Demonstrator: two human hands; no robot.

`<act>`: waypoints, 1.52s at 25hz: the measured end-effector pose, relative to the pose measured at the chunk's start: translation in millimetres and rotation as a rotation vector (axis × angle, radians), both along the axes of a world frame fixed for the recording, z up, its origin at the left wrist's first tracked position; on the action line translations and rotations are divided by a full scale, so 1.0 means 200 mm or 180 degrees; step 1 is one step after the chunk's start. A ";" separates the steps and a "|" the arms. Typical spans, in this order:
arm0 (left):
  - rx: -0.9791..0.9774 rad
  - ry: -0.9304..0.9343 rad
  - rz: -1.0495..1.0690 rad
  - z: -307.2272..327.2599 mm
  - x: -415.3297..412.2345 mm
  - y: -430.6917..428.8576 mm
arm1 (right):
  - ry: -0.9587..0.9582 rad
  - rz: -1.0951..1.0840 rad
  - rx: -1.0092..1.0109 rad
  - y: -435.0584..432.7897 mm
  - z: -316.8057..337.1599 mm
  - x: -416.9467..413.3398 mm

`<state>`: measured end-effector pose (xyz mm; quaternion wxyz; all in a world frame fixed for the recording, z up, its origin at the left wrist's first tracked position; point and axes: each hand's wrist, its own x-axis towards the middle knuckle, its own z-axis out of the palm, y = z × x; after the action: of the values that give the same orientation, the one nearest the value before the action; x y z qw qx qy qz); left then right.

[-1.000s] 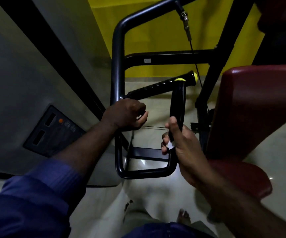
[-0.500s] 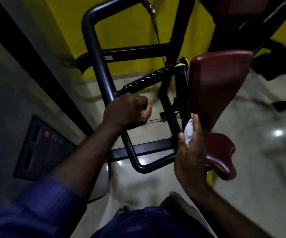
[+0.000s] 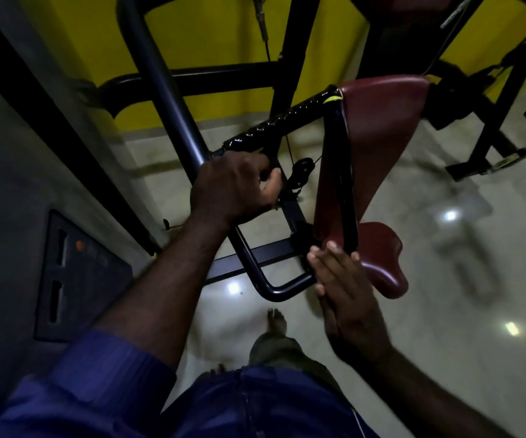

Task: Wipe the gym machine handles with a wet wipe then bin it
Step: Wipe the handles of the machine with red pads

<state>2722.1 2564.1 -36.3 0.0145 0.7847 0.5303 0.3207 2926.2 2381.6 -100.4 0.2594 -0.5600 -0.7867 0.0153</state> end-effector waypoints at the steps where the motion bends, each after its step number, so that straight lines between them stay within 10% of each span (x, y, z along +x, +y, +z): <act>1: -0.0027 -0.0038 -0.0004 0.00 0.00 0.00 | 0.0025 -0.0007 -0.0096 -0.05 -0.02 -0.10; 10: -0.0196 -0.0748 0.0083 0.01 -0.04 0.01 | 0.0040 0.0065 -0.0877 -0.06 0.12 -0.33; 16: -0.0220 -0.1342 0.0137 0.02 -0.06 0.00 | 0.1554 -0.0723 -0.0981 0.31 0.25 -0.56; 24: -0.0428 -0.2726 -0.0099 0.00 -0.11 0.06 | -0.0057 -0.0541 -0.1036 0.12 0.26 -0.49; 31: -0.0457 -0.2792 -0.0076 -0.01 -0.11 0.07 | 0.1197 -0.1033 -0.1233 0.53 0.28 -0.70; 38: -0.0455 -0.2815 -0.0117 -0.03 -0.11 0.09 | -0.0158 -0.0688 -0.1473 0.20 0.27 -0.52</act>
<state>2699.5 2581.8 -41.5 0.2996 0.5784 0.4800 0.5876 2821.4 2421.9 -46.0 0.1050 -0.6854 -0.7040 0.1534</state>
